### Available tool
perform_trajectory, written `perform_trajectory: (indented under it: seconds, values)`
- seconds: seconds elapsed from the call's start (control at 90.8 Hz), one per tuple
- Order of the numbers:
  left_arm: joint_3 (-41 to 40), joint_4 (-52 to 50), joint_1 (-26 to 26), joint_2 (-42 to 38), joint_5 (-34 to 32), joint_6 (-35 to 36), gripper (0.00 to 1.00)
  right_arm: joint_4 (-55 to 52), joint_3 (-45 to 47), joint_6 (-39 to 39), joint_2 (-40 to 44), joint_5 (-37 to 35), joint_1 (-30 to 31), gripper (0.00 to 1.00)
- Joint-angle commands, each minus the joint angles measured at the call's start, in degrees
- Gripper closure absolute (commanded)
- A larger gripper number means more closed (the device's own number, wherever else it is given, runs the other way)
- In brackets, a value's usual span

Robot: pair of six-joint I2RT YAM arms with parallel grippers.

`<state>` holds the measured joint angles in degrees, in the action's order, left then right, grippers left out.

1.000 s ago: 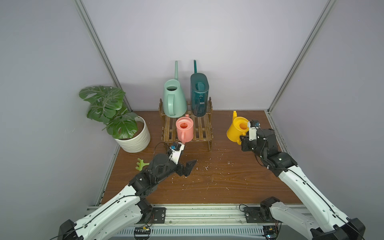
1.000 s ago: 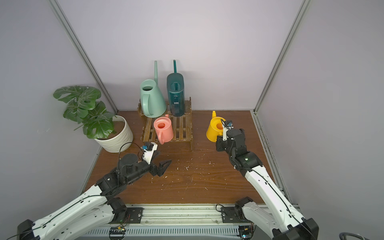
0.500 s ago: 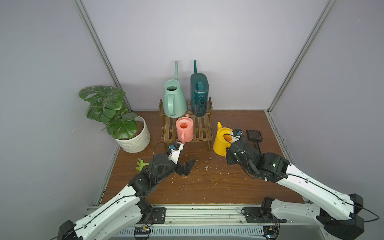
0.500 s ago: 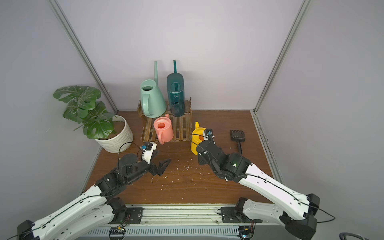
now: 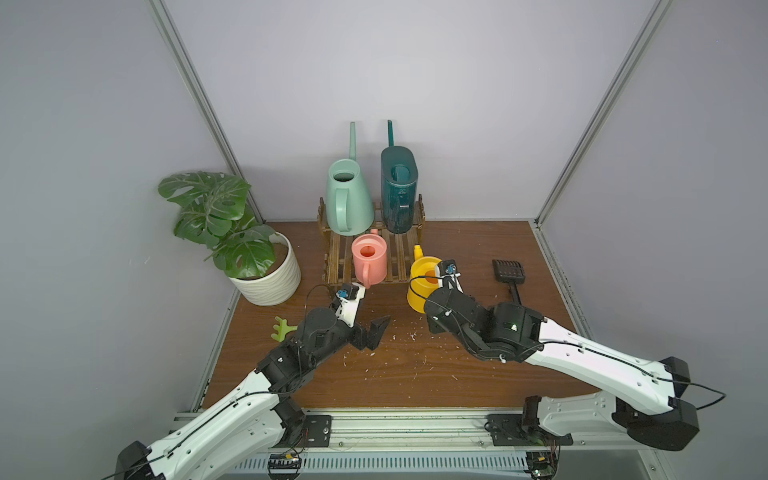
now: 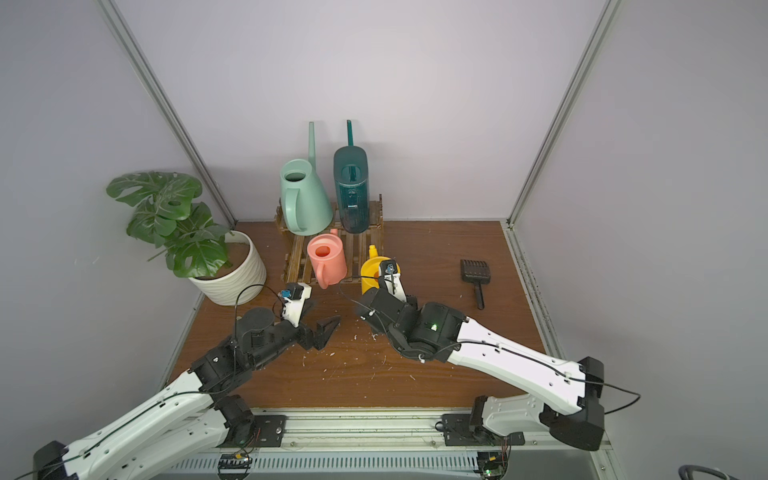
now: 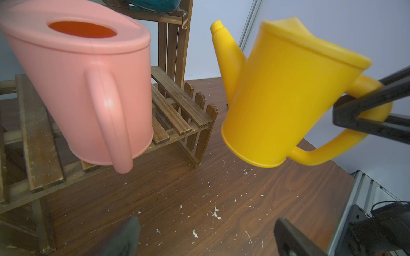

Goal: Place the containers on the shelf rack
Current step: 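Place the container on the shelf.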

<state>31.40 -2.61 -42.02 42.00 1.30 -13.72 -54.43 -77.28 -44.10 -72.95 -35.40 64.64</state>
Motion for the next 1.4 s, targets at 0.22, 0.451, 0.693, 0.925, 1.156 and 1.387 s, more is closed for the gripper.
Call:
perform_trajectory:
  seconds: [0.22,0.451,0.693,0.925,1.156,1.387]
  values:
    - [2.18,-0.82,-0.16,-1.15,-0.68,-0.16,0.03,5.13,-4.38,1.94,-5.36,-2.07,0.12,1.00]
    - [1.97,-0.95,-0.17,-1.87,-0.86,-0.17,0.03,6.69,-5.79,3.69,-8.18,-1.50,-1.65,1.00]
    - [1.83,-1.10,-0.20,-2.35,-1.24,-0.16,0.03,10.01,-5.53,5.66,-9.70,0.64,-4.23,1.00]
    - [1.87,-1.10,-0.24,-2.23,-1.08,-0.02,0.03,11.59,-5.78,6.61,-11.36,1.97,-5.79,1.00]
    - [1.84,-1.09,-0.25,-1.94,-0.97,-0.08,0.03,12.75,-6.11,7.01,-12.56,2.60,-6.98,1.00]
    - [1.64,-1.41,-0.26,-2.56,-1.30,0.13,0.03,13.53,-7.07,7.20,-14.40,2.83,-7.94,1.00]
